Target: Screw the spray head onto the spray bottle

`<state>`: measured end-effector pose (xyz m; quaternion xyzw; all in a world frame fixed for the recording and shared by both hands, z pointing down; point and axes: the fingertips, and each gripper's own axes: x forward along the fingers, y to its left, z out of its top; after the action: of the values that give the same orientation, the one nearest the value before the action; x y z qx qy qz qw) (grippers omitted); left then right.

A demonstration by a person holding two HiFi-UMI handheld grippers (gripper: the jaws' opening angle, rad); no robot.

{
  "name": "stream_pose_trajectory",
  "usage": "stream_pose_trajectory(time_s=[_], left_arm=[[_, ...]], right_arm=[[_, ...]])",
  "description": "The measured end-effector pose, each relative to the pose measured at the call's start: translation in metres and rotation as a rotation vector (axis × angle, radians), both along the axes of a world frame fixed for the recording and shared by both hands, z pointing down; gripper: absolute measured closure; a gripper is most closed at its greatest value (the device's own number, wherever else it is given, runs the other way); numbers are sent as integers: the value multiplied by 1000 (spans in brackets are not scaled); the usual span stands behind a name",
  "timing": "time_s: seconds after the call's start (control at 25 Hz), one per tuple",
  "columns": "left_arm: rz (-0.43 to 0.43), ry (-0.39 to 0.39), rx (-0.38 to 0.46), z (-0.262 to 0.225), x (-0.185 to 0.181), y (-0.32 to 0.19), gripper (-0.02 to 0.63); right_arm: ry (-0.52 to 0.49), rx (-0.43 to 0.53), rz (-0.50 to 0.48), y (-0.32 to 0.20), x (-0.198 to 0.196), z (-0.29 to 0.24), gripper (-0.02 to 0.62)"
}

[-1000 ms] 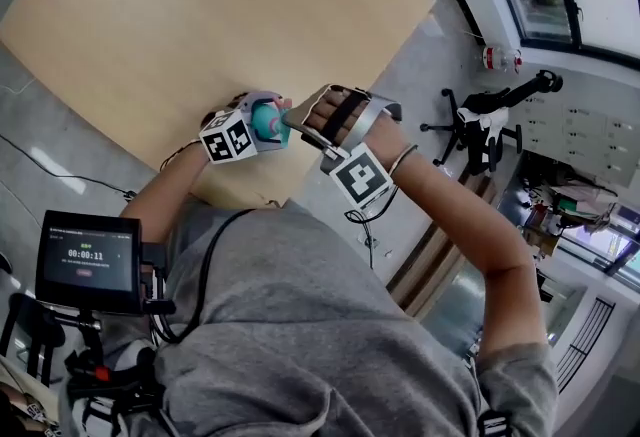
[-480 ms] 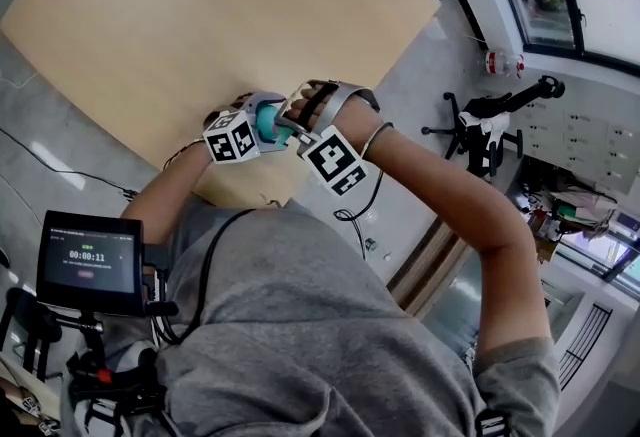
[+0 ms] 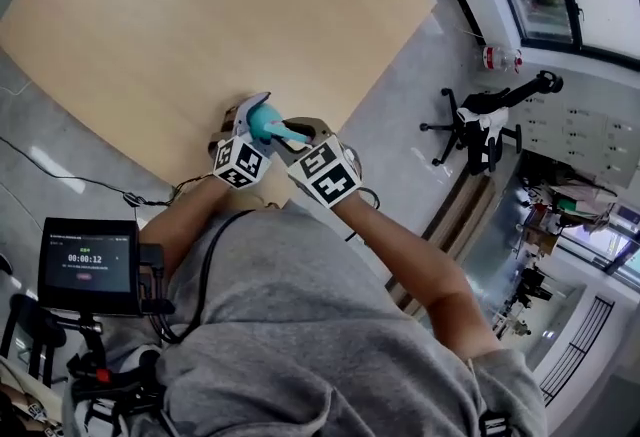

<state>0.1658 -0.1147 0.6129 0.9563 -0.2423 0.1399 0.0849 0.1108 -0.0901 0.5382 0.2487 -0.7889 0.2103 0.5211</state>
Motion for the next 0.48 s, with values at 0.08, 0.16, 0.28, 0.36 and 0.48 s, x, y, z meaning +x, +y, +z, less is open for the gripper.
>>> stream_pose_trajectory(time_s=[0.08, 0.16, 0.28, 0.36, 0.48], left_arm=[[-67, -28, 4, 3, -5, -1, 191], [-89, -46, 7, 6, -8, 0, 192], [-98, -53, 5, 8, -12, 1, 192], [-106, -55, 4, 9, -13, 0, 192], [-95, -53, -1, 11, -12, -2, 192]], right_arm=[[-28, 22, 86, 1, -3, 1, 468], [-49, 26, 132, 3, -5, 1, 468], [-62, 13, 164, 3, -8, 3, 468], [-60, 15, 168, 2, -10, 3, 468], [-42, 22, 141, -1, -9, 5, 468]])
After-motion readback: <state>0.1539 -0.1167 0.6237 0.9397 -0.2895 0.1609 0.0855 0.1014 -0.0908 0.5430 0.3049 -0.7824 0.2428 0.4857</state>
